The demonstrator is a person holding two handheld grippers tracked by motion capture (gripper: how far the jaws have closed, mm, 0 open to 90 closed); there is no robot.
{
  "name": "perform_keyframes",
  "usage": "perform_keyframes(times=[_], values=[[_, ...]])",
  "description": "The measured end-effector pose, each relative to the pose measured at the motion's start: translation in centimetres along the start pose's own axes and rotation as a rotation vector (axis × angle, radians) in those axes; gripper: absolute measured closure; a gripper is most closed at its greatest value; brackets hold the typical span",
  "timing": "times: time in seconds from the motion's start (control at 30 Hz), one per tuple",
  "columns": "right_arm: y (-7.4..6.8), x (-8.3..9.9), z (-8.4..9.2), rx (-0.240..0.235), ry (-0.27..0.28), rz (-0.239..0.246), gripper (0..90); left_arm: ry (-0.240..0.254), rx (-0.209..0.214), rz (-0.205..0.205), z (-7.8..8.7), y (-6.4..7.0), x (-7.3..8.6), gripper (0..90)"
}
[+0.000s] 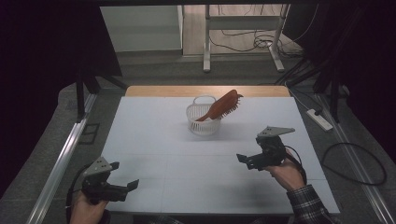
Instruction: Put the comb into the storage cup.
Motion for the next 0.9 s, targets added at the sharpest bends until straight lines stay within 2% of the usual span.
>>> perform_keyframes(times=[0.4, 0.73, 0.9], values=[[0.4, 1.3, 0.9, 0.019, -0.022, -0.002, 0.0, -0.002, -0.002, -0.001, 0.0, 0.0, 0.0, 0.0], [0.8, 2.6, 2.0, 0.021, -0.010, -0.048, 0.0, -0.002, -0.003, -0.001, 0.0, 0.0, 0.0, 0.0], [0.9, 3.0, 2.5, 0.029, -0.008, -0.048, 0.0, -0.002, -0.003, -0.001, 0.0, 0.0, 0.0, 0.0]])
Point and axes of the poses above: each handheld gripper's, and its own axes: z roughly backward along the jaws, x roughly out of its underside, y roughly to its right, the point moved 4 cm from there along -z, roughly forward along the jaws, and after that the axes turned 1 degree about -y, right-handed, at the moved point
